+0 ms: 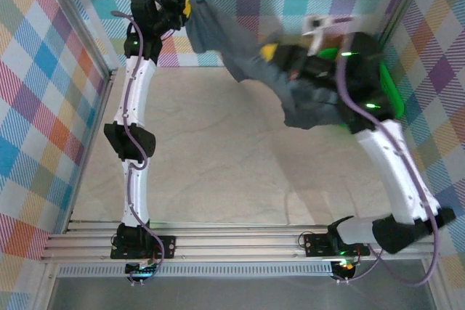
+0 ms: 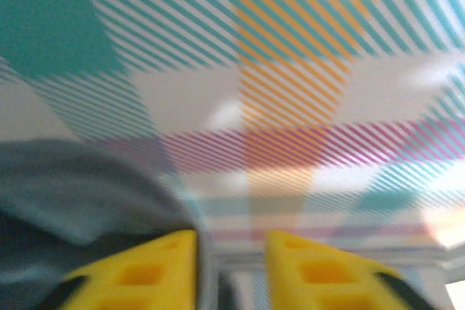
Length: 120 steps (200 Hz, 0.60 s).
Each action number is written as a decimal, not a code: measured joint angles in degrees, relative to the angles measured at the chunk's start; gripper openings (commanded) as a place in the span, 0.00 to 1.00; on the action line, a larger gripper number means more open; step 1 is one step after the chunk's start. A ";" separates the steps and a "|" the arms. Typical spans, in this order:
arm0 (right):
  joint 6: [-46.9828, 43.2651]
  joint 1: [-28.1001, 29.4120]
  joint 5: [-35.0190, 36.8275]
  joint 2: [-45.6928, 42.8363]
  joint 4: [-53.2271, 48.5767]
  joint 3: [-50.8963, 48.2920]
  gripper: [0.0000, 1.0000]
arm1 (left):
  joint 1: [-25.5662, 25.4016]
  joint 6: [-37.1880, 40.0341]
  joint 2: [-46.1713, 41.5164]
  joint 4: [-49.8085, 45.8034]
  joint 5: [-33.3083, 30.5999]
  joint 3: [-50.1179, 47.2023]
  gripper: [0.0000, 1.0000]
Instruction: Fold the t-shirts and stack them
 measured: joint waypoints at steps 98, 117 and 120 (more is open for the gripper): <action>-0.63 9.94 -8.13 23.89 -4.83 -3.41 0.57 | 4.63 25.20 -23.17 -32.68 -15.08 -36.72 0.80; -0.83 1.31 -1.60 20.17 -5.99 -4.72 0.56 | 0.39 24.70 -34.93 -31.47 -14.82 -53.18 0.75; -0.83 0.00 -0.50 19.85 -6.08 -4.90 0.55 | -0.33 24.83 -36.50 -31.08 -14.64 -55.54 0.74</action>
